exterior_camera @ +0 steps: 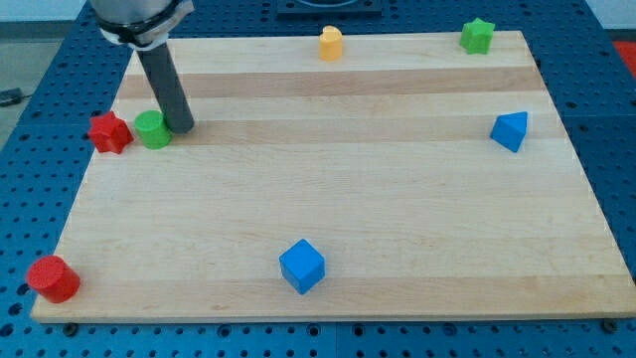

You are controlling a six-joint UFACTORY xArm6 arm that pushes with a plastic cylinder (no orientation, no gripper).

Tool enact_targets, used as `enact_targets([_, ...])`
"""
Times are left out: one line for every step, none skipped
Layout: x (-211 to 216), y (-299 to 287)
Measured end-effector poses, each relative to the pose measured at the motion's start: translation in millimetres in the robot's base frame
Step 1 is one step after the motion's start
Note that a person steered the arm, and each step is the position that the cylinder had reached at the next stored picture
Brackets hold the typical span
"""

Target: Slightly push the blue cube towards top

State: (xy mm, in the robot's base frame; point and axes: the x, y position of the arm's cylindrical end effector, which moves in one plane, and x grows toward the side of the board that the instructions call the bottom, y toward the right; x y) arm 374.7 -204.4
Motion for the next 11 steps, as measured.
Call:
enact_targets([0.0, -10.2])
enact_targets([0.7, 1.5])
enact_targets([36.8, 38.7])
enact_targets([117.7, 42.2])
enact_targets([208.2, 74.2])
enact_targets([243.5, 103.1])
enact_targets([243.7, 145.5])
enact_targets([243.7, 203.4])
enact_targets([235.8, 234.1])
enact_targets([225.4, 218.6])
enact_targets([226.0, 198.7])
